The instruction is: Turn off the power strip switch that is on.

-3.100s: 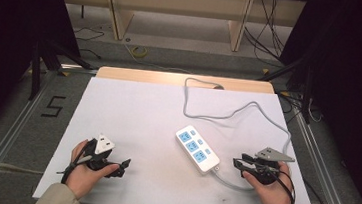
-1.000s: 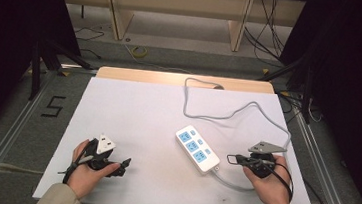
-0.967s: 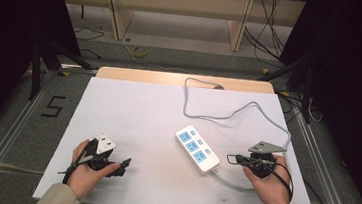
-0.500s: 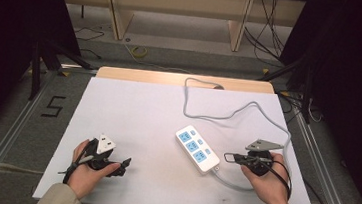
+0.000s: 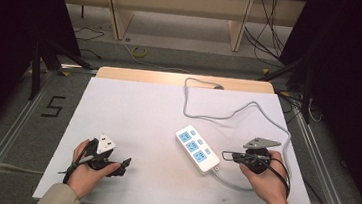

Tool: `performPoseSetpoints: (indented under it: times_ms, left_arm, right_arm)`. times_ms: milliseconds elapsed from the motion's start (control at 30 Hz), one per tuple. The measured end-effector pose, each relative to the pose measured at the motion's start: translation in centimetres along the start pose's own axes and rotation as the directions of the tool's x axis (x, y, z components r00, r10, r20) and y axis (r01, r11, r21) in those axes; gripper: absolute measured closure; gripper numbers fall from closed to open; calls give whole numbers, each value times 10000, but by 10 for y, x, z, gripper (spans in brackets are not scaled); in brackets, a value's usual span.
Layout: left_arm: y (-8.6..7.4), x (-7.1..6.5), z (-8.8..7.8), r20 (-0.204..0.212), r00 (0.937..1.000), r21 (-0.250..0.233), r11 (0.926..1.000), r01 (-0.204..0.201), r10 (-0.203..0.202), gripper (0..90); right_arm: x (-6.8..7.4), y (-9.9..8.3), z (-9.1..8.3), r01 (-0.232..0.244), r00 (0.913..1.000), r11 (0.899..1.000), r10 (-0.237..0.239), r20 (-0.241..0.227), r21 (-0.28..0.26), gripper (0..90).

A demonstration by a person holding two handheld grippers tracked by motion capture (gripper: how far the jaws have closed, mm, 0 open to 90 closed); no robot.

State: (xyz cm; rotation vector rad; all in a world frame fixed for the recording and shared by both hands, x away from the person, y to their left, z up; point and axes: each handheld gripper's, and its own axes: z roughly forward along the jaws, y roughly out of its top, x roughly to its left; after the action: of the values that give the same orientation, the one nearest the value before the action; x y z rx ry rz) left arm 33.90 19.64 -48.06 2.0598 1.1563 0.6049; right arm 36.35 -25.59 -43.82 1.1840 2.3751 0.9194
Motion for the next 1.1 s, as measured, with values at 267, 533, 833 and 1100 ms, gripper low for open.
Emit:
performPoseSetpoints:
  times_ms: [267,533,833,1100]
  left_arm:
    - [0,0,0,-3,10000,2,10000,-2,2,61]
    - [0,0,0,-1,10000,2,10000,-1,1,61]
    - [0,0,0,6,10000,-14,10000,-3,3,61]
    - [0,0,0,2,10000,-14,10000,-28,28,61]
  right_arm:
    - [1,4,1,73,9999,9999,-72,-79,127,900]
    - [2,7,2,141,9998,9998,-139,-114,163,900]
    - [5,11,3,194,9996,9995,-189,-198,257,900]
    - [6,15,6,234,9993,9991,-224,-287,355,900]
